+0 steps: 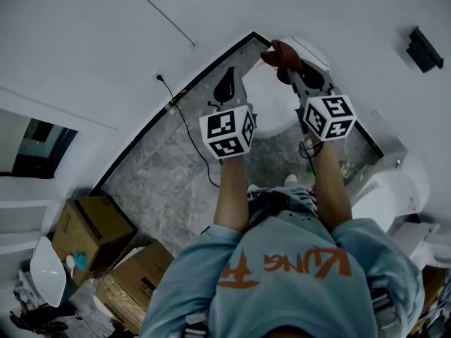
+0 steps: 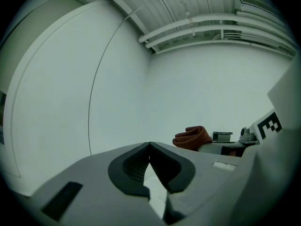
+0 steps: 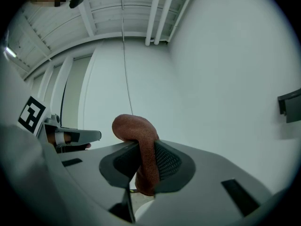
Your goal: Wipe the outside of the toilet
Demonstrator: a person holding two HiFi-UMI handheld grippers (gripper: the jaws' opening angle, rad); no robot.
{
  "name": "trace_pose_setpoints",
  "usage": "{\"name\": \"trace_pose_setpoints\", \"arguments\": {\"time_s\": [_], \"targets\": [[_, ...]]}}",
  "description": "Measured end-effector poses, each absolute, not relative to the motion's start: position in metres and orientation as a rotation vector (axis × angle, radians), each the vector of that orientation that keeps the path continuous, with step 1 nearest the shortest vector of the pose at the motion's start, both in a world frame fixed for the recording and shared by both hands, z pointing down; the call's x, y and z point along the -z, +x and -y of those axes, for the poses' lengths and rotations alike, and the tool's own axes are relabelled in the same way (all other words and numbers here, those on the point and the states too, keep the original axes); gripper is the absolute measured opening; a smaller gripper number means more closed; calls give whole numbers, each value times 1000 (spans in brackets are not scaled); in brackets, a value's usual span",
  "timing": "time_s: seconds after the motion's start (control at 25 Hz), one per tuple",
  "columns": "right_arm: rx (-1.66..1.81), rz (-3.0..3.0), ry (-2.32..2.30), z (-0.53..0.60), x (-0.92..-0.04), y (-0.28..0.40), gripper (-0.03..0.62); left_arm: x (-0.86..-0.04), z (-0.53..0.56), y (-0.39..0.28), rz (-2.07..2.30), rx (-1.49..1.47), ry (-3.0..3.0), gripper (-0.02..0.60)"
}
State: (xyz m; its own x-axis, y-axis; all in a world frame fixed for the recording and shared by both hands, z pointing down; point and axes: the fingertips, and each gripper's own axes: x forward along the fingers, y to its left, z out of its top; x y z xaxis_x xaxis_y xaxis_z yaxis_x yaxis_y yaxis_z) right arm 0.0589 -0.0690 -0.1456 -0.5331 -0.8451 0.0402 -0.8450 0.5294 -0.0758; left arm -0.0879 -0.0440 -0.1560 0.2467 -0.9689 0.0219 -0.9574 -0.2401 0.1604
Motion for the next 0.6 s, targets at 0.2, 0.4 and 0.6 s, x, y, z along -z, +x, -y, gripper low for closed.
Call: {"name": "trace_pose_setpoints", "arguments": {"time_s": [0.2, 0.4, 0.6], "targets": [[139, -2737, -1524, 71, 146, 66, 74, 159, 45, -78, 1831, 139, 2391, -6], [134, -2729, -1529, 71, 150, 71, 74, 162, 46, -73, 1847, 146, 2394, -6], [123, -2716, -1531, 69, 151, 69, 75, 161, 44, -72, 1846, 134, 2396, -6]]}}
